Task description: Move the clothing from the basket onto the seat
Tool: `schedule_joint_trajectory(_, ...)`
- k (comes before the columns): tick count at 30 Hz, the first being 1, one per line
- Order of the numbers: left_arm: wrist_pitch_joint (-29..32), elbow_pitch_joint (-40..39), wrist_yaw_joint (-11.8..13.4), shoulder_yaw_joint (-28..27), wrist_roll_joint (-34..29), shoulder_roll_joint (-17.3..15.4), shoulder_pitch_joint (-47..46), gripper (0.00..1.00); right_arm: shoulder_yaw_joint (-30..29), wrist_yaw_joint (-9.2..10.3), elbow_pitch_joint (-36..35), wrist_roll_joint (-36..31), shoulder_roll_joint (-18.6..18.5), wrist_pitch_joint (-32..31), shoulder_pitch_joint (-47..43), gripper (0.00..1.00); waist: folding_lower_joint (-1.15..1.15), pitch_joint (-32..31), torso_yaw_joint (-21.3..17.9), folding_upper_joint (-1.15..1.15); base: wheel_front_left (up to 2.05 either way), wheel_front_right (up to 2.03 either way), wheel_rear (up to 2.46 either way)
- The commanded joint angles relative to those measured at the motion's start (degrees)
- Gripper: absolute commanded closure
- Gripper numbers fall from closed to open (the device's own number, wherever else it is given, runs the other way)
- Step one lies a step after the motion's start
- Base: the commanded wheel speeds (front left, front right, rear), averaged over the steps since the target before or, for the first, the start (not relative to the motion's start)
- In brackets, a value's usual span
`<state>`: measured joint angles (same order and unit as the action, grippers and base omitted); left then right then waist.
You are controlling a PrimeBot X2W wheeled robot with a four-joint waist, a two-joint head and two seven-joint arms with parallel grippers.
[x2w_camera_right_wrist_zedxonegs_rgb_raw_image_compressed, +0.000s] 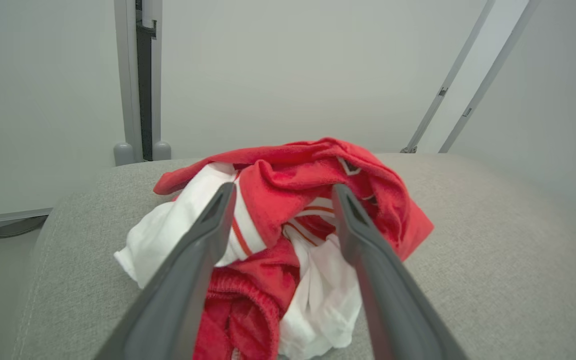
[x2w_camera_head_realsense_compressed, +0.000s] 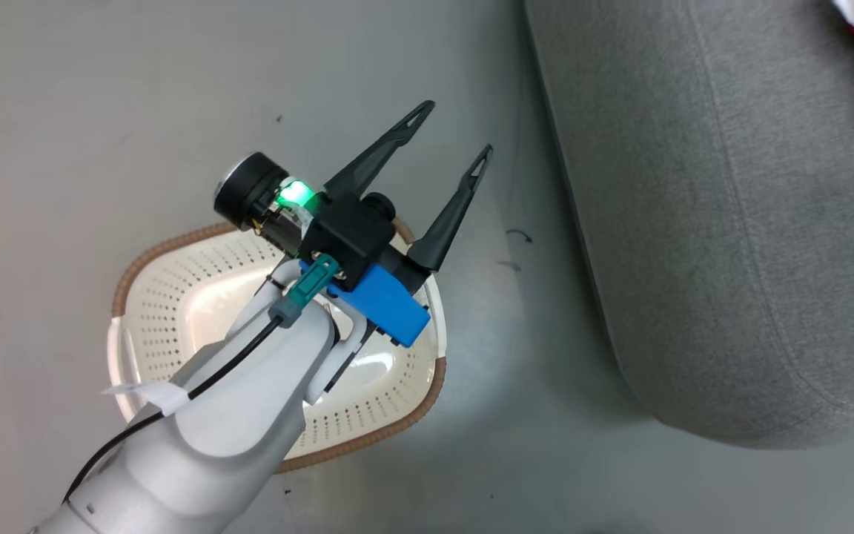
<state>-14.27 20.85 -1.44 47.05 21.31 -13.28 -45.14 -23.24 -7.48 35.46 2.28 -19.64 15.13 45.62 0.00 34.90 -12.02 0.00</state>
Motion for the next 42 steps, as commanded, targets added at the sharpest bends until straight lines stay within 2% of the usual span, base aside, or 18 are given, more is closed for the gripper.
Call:
schedule_joint_trajectory(1,-0.42,0.14,0.46,-0.47,0.44,0.00,0.92,0.00,0.44,-0.02,-0.89,0.28,0.48,0.03,-1.84,0.00,0.00,-2.38,0.32,0.00,0.00,0.00,0.00)
schedule_joint_trajectory(9,-0.95,-2.56,2.96,-7.82,1.44,0.34,9.77,0.00,5.69,-0.02,-11.93,2.86,4.89,0.03,-12.30,0.00,0.00,-11.74,2.76,0.00,0.00,0.00,0.00)
schedule_joint_trajectory(21,-0.98,-6.14,3.19,-21.50,-2.48,2.54,22.70,0.00,14.84,-0.03,-21.10,3.83,10.18,0.02,-24.81,0.00,0.00,-21.74,8.93,0.00,0.00,0.00,0.00)
schedule_joint_trajectory(32,-0.94,-6.85,1.54,-31.73,-6.35,5.53,30.90,0.00,18.86,-0.03,-23.66,3.29,13.30,0.03,-31.57,0.00,0.00,-27.21,12.28,0.00,0.00,0.00,0.00)
schedule_joint_trajectory(42,-0.94,-6.46,-0.40,-37.15,-8.63,7.15,36.89,0.00,18.93,-0.03,-25.46,2.44,15.43,0.03,-38.62,0.00,0.00,-31.00,13.24,0.00,0.00,0.00,0.00)
